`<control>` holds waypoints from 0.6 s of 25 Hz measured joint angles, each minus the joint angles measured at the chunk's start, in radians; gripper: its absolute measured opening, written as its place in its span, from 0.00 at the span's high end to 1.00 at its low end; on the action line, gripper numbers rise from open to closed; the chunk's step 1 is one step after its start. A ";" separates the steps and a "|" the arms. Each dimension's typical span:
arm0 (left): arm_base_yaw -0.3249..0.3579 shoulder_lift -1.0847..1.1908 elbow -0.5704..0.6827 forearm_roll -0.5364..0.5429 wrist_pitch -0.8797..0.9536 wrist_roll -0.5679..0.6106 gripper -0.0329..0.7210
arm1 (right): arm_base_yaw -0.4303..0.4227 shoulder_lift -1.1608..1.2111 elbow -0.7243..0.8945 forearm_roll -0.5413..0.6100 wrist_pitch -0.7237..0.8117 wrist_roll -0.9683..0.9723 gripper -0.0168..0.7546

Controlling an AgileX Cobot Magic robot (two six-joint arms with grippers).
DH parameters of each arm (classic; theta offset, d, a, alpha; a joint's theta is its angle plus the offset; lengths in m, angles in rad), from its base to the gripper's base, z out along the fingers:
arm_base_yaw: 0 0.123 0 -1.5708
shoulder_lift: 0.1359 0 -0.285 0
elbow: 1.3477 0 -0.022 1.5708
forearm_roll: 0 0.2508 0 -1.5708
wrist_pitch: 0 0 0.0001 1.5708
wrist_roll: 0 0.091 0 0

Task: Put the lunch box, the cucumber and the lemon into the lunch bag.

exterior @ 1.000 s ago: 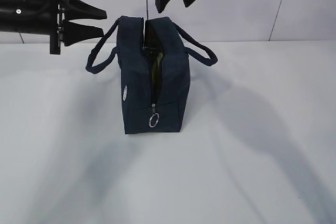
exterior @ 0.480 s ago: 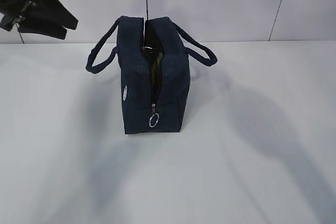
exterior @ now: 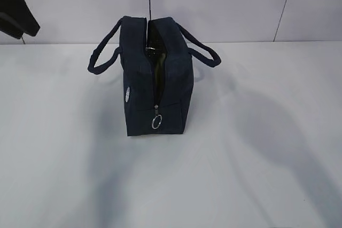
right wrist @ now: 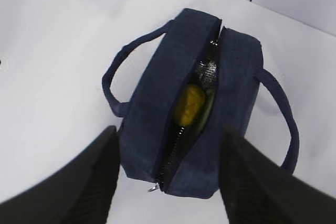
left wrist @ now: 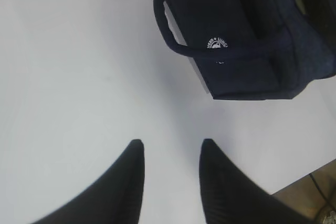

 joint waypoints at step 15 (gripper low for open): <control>-0.030 -0.217 0.058 0.119 0.015 -0.050 0.64 | 0.048 -0.281 0.423 -0.106 -0.054 -0.003 0.41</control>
